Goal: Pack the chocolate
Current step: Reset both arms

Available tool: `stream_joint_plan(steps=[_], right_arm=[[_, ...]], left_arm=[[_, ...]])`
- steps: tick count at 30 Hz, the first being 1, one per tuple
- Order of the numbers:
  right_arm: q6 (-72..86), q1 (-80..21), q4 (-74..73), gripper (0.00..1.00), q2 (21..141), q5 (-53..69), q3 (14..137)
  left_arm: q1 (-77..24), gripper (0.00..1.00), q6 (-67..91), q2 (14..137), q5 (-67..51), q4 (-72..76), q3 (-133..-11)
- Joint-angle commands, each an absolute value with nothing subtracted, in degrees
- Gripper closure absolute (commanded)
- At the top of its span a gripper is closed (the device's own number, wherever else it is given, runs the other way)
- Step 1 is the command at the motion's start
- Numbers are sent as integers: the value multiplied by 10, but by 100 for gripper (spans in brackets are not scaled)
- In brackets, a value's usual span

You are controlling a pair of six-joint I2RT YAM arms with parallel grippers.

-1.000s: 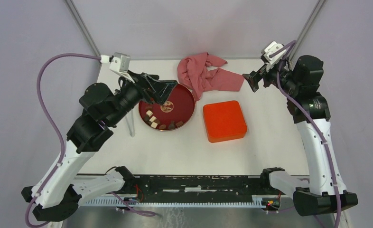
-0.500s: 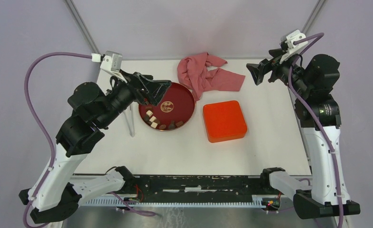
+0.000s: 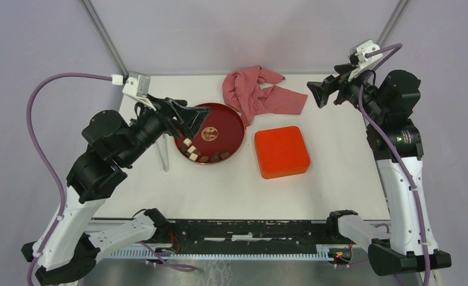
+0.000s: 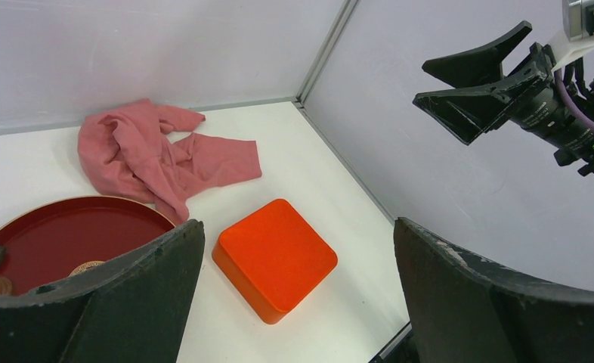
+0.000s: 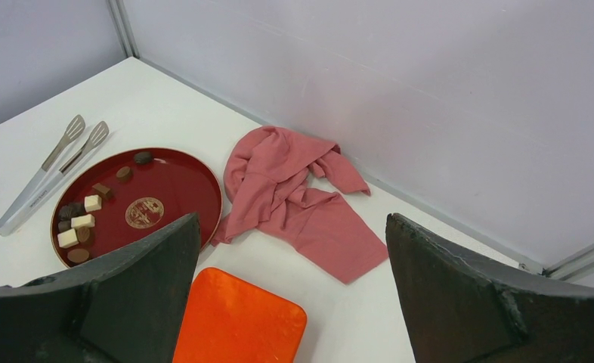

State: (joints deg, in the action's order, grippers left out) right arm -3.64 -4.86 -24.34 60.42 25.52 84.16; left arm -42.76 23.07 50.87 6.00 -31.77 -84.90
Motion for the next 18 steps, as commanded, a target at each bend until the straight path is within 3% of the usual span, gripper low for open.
stream_joint_plan(steps=[1, 18], right_arm=[[-20, -49, -219, 2, 596, 255, 836], [-19, -49, -218, 2, 592, 241, 826]], left_arm=[[-427, 0, 211, 508, 67, -314, -834], [-427, 0, 212, 501, 64, -308, -815]])
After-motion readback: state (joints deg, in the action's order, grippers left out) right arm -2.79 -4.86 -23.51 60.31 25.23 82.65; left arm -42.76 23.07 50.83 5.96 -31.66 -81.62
